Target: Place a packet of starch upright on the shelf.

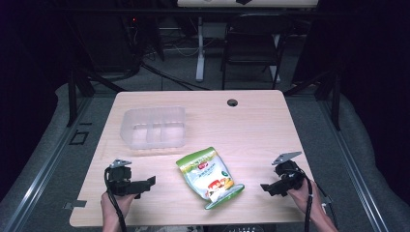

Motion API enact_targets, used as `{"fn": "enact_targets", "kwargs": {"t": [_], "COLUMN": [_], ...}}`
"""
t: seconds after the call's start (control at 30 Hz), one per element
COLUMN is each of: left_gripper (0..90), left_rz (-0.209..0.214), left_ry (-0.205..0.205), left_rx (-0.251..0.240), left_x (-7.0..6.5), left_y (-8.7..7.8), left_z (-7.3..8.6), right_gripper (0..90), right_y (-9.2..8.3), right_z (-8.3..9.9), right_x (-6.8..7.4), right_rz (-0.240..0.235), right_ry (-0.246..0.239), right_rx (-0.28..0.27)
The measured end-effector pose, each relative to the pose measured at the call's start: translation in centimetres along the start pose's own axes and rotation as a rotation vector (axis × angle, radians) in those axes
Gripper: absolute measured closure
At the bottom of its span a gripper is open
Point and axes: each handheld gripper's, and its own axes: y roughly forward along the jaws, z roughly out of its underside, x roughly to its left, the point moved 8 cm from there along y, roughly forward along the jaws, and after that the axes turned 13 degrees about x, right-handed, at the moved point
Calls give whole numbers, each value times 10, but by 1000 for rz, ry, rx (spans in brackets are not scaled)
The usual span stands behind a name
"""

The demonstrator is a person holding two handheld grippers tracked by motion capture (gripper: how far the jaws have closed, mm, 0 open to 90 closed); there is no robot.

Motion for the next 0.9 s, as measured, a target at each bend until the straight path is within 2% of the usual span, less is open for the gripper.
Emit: {"fn": "enact_targets", "kwargs": {"t": [0.07,0.1,0.2,0.7,0.8,0.83,0.9], "left_gripper": [1,1,1,1,1,1,2], "left_rz": [16,16,30,71,64,62,60], "left_ry": [2,2,11,80,91,106,113], "left_rx": [-6,-6,-8,54,75,91,94], "left_x": [-5,-5,-11,-42,-46,-50,-53], "left_y": [2,2,6,30,34,39,42], "left_z": [-3,-3,-7,-16,-16,-16,-17], "right_gripper": [41,41,41,40,41,41,41], "right_y": [1,0,1,2,2,2,2], "right_z": [-1,0,0,0,0,0,0], "right_x": [1,1,1,2,2,3,2], "right_rz": [-7,-3,-1,-8,-8,-11,-7], "right_ry": [20,7,4,2,3,6,7], "right_rx": [-18,3,5,-1,1,3,3]}}
